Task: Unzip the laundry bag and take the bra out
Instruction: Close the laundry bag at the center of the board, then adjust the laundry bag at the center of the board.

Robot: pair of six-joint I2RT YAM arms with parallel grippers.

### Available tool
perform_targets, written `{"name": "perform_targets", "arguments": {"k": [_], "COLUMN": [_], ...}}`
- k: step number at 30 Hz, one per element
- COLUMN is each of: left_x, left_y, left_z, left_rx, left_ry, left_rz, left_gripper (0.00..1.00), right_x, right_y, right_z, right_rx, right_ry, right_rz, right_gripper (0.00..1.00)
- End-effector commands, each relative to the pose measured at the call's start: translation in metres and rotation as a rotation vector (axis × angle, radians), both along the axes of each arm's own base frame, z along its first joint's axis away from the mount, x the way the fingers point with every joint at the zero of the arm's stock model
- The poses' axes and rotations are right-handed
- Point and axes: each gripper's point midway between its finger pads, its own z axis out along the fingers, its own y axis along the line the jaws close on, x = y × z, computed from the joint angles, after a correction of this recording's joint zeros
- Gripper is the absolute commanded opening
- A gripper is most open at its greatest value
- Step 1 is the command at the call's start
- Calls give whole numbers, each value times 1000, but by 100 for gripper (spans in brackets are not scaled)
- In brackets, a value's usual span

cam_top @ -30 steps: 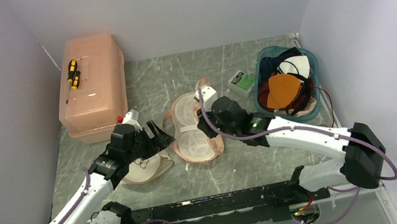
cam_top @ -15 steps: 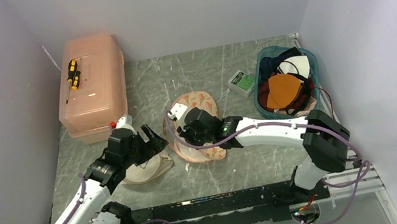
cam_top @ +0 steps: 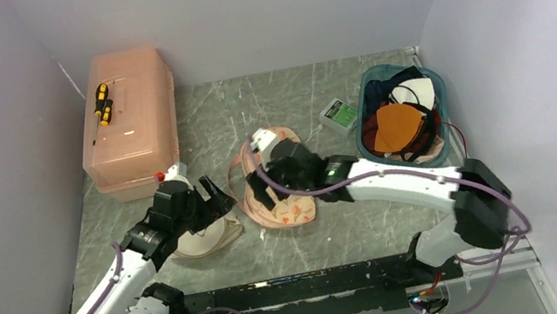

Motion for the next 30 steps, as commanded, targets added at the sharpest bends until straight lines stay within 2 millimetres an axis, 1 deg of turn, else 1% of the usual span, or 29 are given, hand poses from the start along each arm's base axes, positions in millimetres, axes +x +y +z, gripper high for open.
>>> {"name": "perform_targets", "arguments": {"k": [1,2,4,5,7,8,10,11,12,14,17,21,26,30], "left_x": [14,17,23,26,32,36,41,43,43,41,37,35,33,28], "left_y": [-13,-20,-38,-47,-64,-71,-81,-83,-85,-88,-89,-86,-87,-83], "left_z": [16,18,25,21,20,18,15,13,11,5,-4,-16,-27,-30], "left_rx": [-38,-62,-126,-158,-212,-228,-254,-261,-272,-295,-314,-306,-282,-264], "left_ry": [-37,-31,-16,19,64,78,100,114,124,155,201,235,285,311], "left_rz": [-18,-38,-78,-92,-127,-145,-162,-159,-159,-158,-138,-103,-95,-80], "left_gripper": [89,89,89,88,83,80,73,73,72,70,68,66,60,62], "right_x": [15,18,24,28,25,19,11,6,4,0,0,5,9,11], "right_y": [-32,-46,-77,-96,-113,-117,-115,-116,-116,-116,-119,-118,-114,-115], "right_z": [69,70,61,54,34,22,10,1,-3,-8,-11,-8,1,8], "right_rx": [228,268,339,370,405,411,442,444,451,458,446,434,455,452], "right_ry": [-40,-35,-13,-1,46,78,113,136,149,160,150,136,124,105], "right_rz": [-145,-185,-277,-335,-385,-388,-379,-378,-376,-375,-376,-378,-372,-372], "right_gripper": [79,79,78,77,75,74,73,73,73,73,73,73,73,73]}}
